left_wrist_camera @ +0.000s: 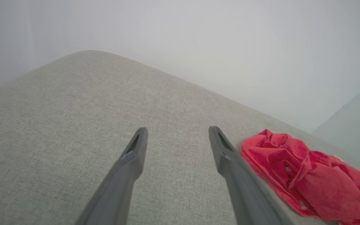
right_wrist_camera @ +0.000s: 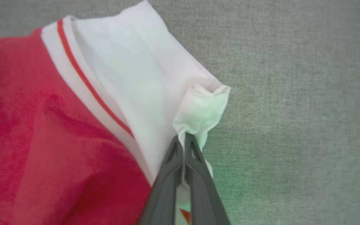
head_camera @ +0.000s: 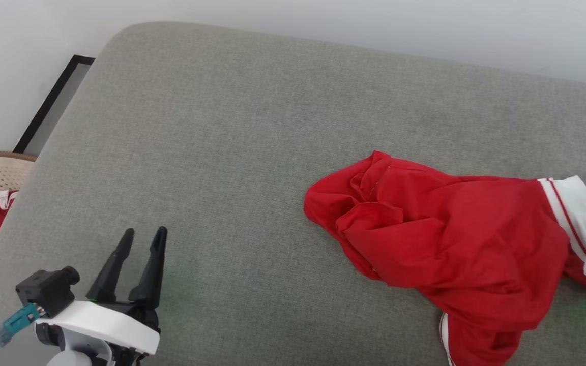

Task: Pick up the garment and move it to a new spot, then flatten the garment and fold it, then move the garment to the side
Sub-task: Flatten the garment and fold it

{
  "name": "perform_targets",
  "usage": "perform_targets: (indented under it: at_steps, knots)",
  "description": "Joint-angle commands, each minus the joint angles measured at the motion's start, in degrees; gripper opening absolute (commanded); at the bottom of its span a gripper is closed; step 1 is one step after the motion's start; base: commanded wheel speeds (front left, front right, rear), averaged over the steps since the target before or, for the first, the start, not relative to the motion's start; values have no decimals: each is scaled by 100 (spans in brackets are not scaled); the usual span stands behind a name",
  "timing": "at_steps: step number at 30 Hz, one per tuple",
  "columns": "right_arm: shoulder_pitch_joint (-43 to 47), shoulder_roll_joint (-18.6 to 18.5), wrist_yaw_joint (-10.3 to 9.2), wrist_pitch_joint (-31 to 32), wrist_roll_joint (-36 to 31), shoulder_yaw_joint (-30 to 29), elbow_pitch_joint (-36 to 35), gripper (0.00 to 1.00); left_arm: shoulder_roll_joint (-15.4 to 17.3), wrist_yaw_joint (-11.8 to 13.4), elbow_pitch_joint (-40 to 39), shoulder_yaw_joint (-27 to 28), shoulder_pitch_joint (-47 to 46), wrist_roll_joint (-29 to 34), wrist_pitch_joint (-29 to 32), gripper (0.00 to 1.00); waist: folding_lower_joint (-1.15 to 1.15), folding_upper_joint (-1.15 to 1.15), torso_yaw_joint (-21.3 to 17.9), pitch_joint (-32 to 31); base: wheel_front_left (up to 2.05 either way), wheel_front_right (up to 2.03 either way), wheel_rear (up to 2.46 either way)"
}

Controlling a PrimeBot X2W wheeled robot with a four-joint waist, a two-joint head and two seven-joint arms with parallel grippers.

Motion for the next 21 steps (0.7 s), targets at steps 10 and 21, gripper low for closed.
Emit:
perform_targets:
  at_steps: [10,21]
  knots:
    - [-114,170,-4,-104,-125,303,-491,100,654,-15,-12,-748,-387,-428,17,100,0,0,-371,-251,0,0,0]
    - [445,347,-4,-1177,113,829,-1919,100,1336,-15,-361,-1393,-988,-689,714,100,0,0,-1015,-453,0,0,0]
